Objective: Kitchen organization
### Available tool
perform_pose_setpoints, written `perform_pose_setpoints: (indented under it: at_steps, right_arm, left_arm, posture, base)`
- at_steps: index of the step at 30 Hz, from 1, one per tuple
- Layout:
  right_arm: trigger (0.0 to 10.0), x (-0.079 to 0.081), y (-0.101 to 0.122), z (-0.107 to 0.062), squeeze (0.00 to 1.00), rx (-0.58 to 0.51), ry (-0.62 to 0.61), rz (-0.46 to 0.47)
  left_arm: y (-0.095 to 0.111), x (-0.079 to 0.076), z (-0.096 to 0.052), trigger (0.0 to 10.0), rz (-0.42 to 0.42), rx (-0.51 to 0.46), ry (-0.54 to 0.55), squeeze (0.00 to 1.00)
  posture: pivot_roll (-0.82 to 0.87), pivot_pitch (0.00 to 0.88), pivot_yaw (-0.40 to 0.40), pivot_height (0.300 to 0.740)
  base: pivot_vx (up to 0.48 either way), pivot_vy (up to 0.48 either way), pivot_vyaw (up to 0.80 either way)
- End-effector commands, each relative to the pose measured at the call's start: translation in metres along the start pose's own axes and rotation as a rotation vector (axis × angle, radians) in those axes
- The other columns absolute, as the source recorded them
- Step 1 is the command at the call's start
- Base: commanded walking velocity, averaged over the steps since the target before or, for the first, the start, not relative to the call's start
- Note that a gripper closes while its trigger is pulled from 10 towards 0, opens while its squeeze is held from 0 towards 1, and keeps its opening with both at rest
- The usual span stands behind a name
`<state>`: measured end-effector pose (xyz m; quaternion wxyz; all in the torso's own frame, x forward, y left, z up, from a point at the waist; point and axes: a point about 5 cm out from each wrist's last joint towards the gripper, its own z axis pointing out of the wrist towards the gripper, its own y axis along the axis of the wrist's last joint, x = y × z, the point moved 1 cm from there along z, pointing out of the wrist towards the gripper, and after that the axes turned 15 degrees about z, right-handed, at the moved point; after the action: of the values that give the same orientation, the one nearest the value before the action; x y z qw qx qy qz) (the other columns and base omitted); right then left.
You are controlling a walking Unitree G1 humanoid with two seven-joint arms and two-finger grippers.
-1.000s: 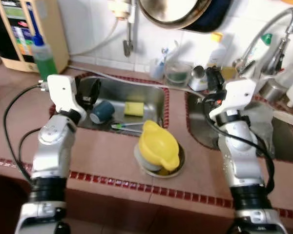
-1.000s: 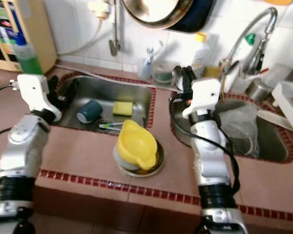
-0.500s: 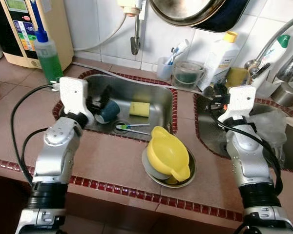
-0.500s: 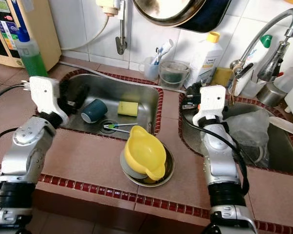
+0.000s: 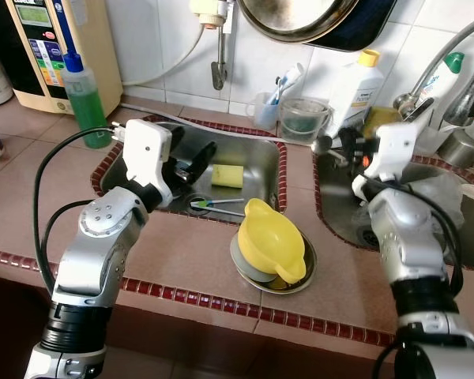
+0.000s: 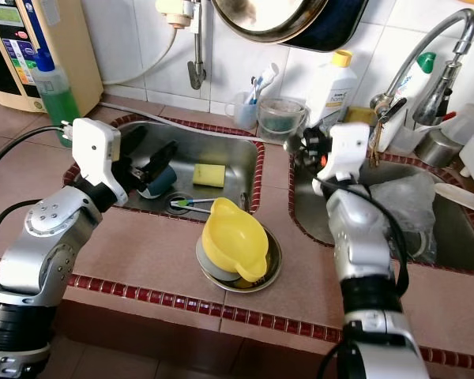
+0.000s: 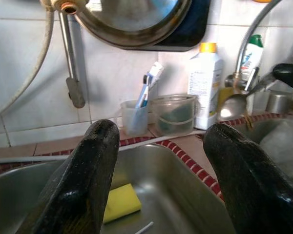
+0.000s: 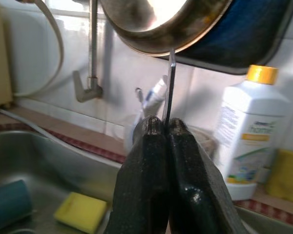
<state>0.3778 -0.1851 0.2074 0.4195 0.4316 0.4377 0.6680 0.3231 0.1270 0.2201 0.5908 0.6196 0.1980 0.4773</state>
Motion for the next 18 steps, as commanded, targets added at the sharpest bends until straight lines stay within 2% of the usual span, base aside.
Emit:
perform_pose_setpoints:
  at_steps: [1, 4, 8, 18]
  right_arm:
    - [10.0, -0.004, 0.004, 0.003, 0.0, 0.006, 0.004, 0.028]
    - [10.0, -0.003, 0.009, 0.011, 0.0, 0.014, 0.04, 0.07]
    - [10.0, 0.003, 0.011, 0.017, 0.0, 0.035, 0.095, 0.107]
    - [10.0, 0.011, 0.01, 0.031, 0.0, 0.099, 0.184, 0.193]
  left_arm:
    - [0.008, -0.005, -0.001, 10.0, 0.008, -0.016, -0.041, 0.0]
    - [0.018, -0.016, -0.004, 10.0, 0.028, -0.043, -0.113, 0.0]
    - [0.021, -0.026, -0.007, 10.0, 0.025, -0.041, -0.157, 0.0]
    - [0.028, -0.033, -0.011, 10.0, 0.006, -0.016, -0.201, 0.0]
  posture:
    - [0.08, 0.004, -0.056, 0.74]
    - [0.09, 0.04, -0.062, 0.74]
    - [0.09, 0.091, -0.064, 0.74]
    - [0.1, 0.204, -0.064, 0.74]
  base:
    - [0.0, 0.0, 0.0]
    - [0.0, 0.0, 0.0]
    - [0.0, 0.0, 0.0]
    - [0.0, 0.0, 0.0]
